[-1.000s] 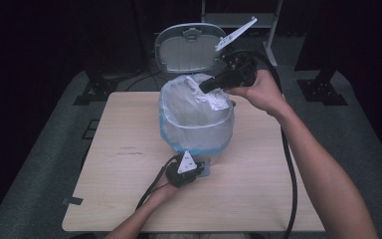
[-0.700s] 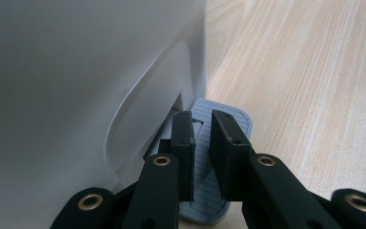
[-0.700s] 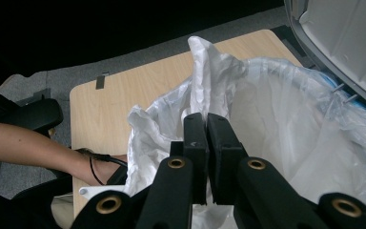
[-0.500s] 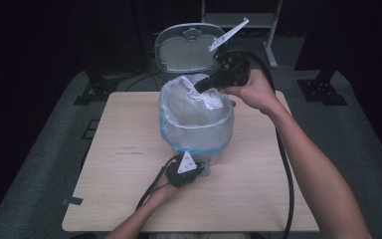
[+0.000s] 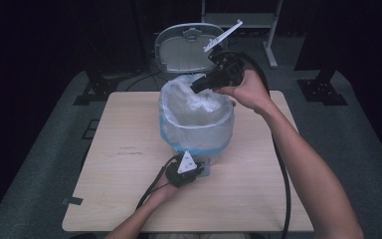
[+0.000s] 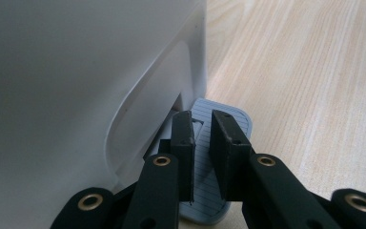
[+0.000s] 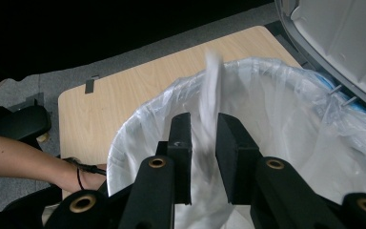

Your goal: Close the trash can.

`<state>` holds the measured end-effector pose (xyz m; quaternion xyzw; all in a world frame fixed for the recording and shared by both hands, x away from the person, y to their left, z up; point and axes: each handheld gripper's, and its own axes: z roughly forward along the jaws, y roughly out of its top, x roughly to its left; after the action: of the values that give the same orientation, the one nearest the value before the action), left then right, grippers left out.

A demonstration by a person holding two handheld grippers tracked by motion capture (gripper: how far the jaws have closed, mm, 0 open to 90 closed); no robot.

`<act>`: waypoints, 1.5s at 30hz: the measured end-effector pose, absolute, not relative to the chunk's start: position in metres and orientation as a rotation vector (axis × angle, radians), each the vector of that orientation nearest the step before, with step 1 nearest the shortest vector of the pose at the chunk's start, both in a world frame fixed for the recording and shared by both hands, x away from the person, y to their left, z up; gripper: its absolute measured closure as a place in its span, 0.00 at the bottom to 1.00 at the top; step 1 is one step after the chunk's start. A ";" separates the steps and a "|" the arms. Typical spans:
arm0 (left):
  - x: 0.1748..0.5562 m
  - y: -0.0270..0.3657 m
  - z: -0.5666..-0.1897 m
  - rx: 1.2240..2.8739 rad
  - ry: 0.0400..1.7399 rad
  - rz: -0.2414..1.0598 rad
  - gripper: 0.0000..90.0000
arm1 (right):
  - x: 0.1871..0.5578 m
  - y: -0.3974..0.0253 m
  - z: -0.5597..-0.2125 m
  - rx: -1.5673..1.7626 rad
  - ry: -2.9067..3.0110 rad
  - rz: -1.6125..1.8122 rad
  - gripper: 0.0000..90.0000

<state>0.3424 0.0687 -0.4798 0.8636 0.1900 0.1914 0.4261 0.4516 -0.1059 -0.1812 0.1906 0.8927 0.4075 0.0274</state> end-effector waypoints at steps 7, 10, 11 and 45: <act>0.342 0.069 -0.480 2.159 0.474 0.478 0.89 | 0.452 -0.107 -0.186 0.593 2.761 1.259 0.83; 0.342 0.069 -0.480 2.159 0.474 0.478 0.89 | 0.452 -0.109 -0.187 0.594 2.760 1.263 0.83; 0.342 0.069 -0.480 2.158 0.475 0.478 0.89 | 0.452 -0.109 -0.188 0.595 2.764 1.262 0.83; 0.342 0.069 -0.480 2.159 0.474 0.480 0.89 | 0.438 -0.153 -0.194 0.677 2.731 1.289 0.78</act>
<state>0.3422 0.0686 -0.4798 0.8635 0.1897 0.1920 0.4260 0.4378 -0.1532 -0.1942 0.2187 0.8822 0.4164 0.0232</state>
